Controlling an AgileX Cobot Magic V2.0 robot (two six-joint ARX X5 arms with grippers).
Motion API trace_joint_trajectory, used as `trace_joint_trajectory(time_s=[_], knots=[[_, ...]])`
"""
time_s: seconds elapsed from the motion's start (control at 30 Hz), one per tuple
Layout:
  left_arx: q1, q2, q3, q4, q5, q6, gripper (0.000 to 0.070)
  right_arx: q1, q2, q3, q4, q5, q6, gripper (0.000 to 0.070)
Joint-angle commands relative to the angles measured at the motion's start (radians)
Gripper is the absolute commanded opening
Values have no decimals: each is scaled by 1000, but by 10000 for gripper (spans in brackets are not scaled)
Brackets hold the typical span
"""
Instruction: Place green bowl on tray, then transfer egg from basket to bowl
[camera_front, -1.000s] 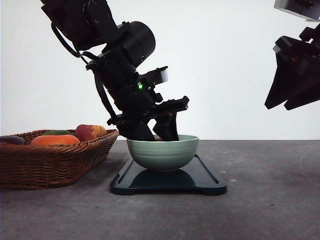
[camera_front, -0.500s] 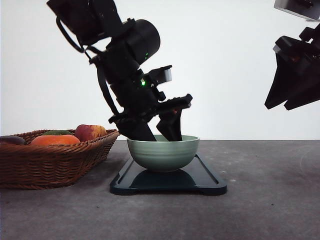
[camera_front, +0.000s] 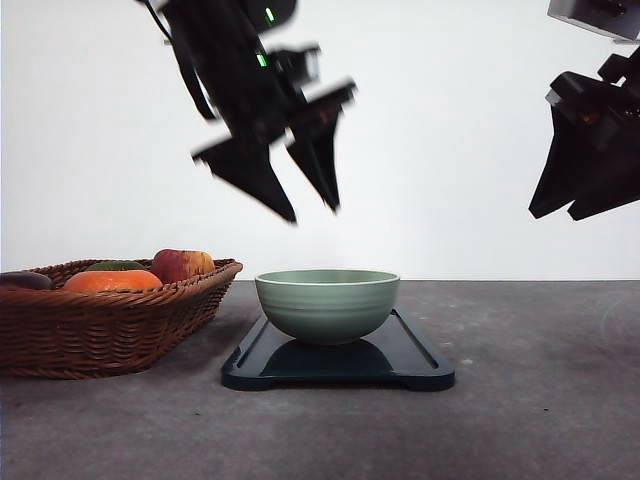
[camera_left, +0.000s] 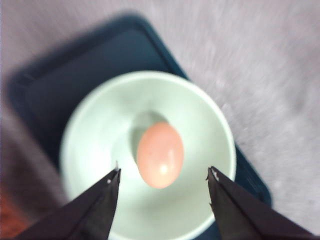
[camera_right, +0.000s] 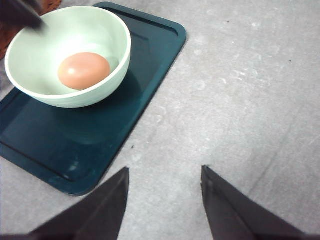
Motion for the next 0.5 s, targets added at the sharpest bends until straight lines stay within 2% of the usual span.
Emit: trace_joint_trajectory(time_s=[0.0, 0.47], knots=[[13, -25, -15, -11, 4, 19, 349, 5, 9, 7, 5, 0, -10, 279], [213, -520, -575, 203, -9, 13, 349, 5, 9, 7, 3, 0, -11, 279]])
